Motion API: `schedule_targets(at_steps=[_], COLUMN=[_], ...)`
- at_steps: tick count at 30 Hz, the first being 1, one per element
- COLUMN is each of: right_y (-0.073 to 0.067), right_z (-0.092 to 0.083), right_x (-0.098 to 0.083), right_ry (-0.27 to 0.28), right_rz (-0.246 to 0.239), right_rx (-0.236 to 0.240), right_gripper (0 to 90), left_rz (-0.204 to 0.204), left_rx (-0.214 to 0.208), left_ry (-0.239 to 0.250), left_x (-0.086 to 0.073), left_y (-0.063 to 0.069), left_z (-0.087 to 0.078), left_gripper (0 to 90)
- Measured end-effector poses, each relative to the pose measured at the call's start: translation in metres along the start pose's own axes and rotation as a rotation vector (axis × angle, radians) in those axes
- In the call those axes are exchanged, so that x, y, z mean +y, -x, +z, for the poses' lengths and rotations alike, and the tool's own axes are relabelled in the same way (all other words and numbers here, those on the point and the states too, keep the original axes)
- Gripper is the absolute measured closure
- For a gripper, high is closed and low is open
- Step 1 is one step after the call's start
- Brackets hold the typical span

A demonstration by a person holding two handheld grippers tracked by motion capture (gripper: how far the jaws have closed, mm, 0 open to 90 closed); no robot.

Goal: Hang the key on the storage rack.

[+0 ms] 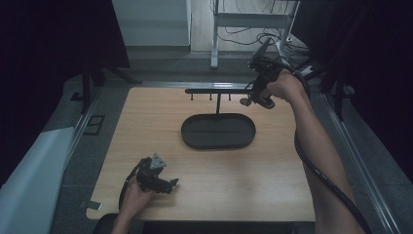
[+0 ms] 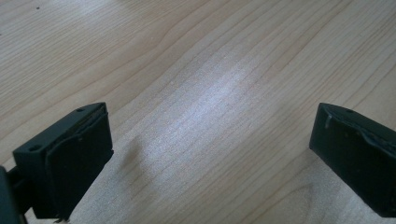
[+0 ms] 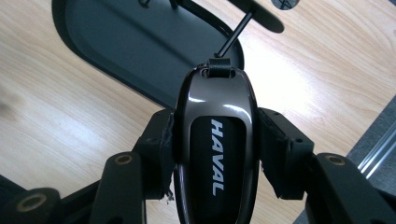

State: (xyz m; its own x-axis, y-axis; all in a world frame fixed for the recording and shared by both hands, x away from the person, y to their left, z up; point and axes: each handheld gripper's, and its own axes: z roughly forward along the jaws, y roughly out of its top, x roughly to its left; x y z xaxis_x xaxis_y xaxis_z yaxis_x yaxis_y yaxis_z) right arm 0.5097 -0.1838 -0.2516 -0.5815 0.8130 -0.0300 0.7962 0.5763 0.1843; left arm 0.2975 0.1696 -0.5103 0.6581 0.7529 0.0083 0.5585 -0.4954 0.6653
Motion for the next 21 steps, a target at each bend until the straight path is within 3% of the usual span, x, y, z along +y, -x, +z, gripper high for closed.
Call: schedule_targets(at_steps=[21], right_y=[0.006], right_z=[-0.004], right_x=[0.019], right_ry=[0.017], right_rz=[0.047], right_rx=[-0.029], right_gripper=[48.7], left_rz=[0.009], left_rx=[-0.003], left_ry=[-0.003], left_x=[0.0], left_y=[0.0], left_z=[0.0], left_gripper=[0.0])
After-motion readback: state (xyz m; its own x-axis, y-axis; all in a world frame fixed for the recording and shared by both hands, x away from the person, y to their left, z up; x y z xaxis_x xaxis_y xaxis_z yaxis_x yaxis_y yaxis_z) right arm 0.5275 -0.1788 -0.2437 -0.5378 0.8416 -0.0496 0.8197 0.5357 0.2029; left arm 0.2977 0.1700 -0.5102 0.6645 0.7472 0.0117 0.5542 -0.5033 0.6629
